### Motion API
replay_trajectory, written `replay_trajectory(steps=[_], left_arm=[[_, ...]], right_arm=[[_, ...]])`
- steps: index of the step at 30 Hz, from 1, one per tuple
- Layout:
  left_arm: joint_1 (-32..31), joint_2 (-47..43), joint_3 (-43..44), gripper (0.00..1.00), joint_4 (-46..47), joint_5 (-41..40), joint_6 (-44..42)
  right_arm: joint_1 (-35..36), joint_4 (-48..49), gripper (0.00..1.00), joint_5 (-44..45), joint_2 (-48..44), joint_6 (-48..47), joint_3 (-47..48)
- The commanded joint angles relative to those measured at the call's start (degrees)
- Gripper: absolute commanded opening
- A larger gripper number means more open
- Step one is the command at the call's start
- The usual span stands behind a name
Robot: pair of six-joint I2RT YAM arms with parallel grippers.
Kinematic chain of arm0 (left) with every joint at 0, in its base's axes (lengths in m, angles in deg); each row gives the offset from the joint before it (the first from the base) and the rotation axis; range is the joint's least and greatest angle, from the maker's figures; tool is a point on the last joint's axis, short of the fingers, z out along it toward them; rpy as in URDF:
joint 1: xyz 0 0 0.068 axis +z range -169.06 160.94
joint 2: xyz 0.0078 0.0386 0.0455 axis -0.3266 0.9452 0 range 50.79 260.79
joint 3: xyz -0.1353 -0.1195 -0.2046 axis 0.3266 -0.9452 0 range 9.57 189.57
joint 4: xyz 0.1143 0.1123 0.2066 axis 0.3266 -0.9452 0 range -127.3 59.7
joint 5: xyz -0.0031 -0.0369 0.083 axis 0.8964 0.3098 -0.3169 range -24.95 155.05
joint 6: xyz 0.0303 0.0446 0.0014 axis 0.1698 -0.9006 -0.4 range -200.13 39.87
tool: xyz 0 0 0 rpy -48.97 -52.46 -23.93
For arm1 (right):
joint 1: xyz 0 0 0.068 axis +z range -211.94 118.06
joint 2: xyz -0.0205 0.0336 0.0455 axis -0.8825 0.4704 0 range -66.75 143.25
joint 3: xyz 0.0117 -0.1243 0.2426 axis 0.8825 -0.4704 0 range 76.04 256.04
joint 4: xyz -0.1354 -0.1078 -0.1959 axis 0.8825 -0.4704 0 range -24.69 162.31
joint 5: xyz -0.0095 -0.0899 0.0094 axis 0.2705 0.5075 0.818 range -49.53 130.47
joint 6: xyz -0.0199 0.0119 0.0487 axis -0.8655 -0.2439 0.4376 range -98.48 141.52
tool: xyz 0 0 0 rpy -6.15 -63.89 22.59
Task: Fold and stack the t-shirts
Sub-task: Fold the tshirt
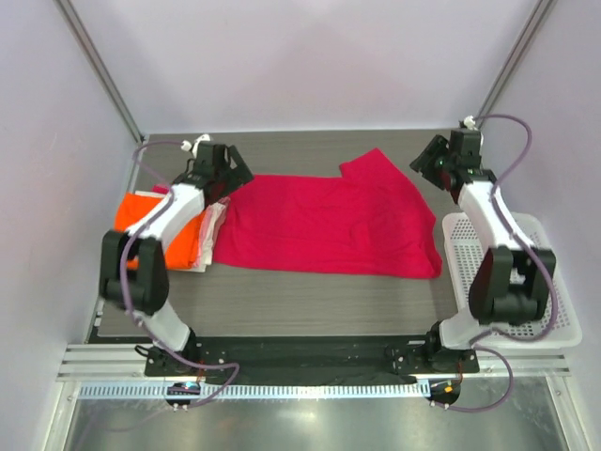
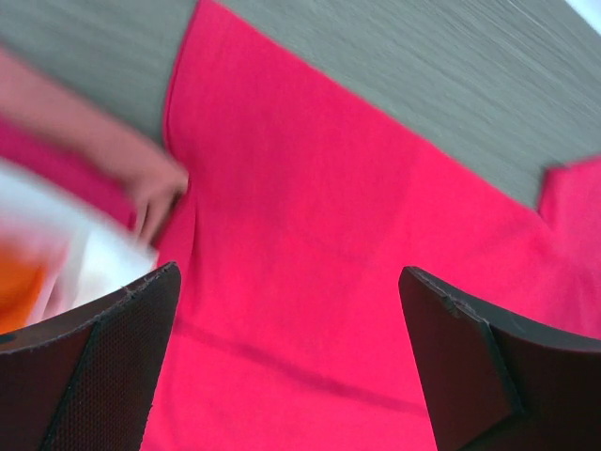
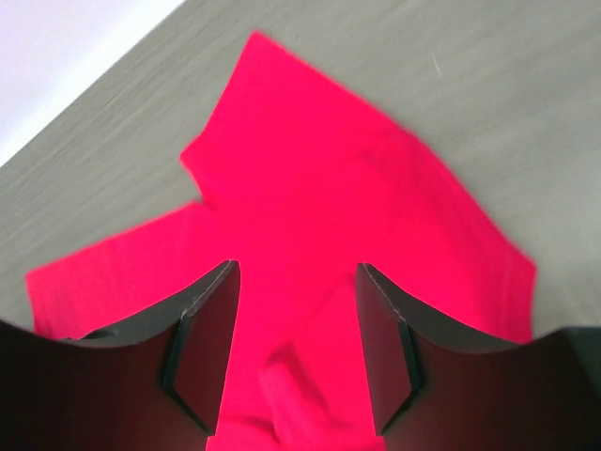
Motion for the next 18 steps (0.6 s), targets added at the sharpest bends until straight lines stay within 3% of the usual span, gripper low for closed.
replay_trajectory(steps=[1,6,18], left_arm=[[2.2,8.9,9.4,0.98,2.4,0.2,-1.4],[4.7,21.2,15.8,0.96,2.0,0.6,-1.3],[7.3,28.0,16.3,0.96,4.6,0.6,-0.5]], right_arm=[[1.2,3.2,0.58,0.4,9.2,-1.8,8.1],[3.0,3.3,0.58,2.8,23.9,-1.8,19.4],[5.3,3.6,0.64,6.3,42.8,-3.3,38.0]])
